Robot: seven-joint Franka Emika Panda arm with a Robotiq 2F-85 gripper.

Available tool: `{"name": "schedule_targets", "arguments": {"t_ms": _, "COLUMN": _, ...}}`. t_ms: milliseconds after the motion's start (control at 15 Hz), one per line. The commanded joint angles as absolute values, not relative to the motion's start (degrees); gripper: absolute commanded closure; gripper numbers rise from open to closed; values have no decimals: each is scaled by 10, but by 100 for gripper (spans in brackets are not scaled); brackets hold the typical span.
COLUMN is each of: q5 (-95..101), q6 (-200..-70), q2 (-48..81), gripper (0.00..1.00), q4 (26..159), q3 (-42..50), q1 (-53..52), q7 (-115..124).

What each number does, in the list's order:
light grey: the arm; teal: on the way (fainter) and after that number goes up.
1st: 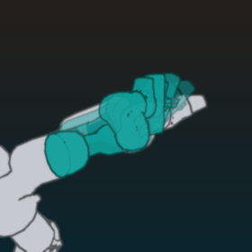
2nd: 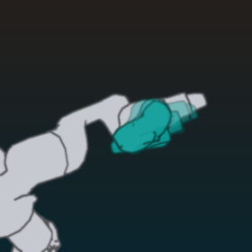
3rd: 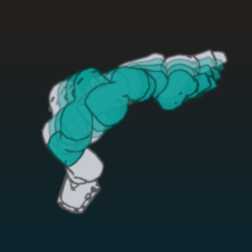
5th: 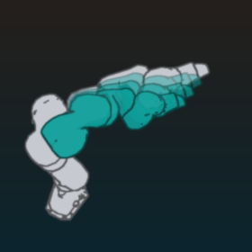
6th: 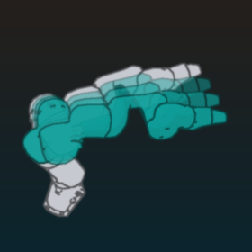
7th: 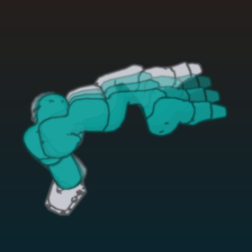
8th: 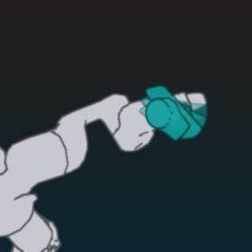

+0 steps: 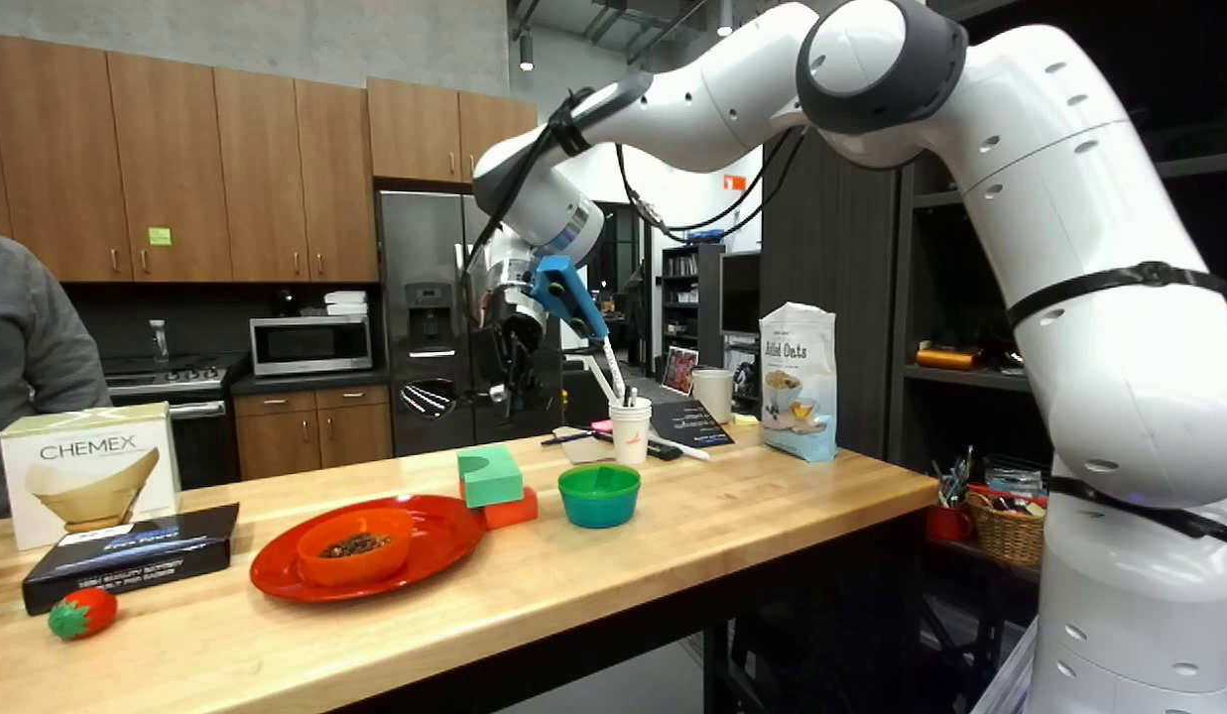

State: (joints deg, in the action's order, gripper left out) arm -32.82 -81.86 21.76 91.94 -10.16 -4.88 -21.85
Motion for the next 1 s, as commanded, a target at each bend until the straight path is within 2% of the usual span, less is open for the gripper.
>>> {"name": "schedule_targets", "arguments": {"t_ms": 0, "q5": -328, "q6": -818, "q2": 218, "gripper": 96, "q4": 918, "q3": -102, "q1": -49, "q7": -218}}
{"name": "schedule_targets", "arguments": {"t_ms": 933, "q5": -320, "q6": -828, "q2": 226, "gripper": 99, "q4": 921, "q3": -103, "q1": -59, "q7": -208}}
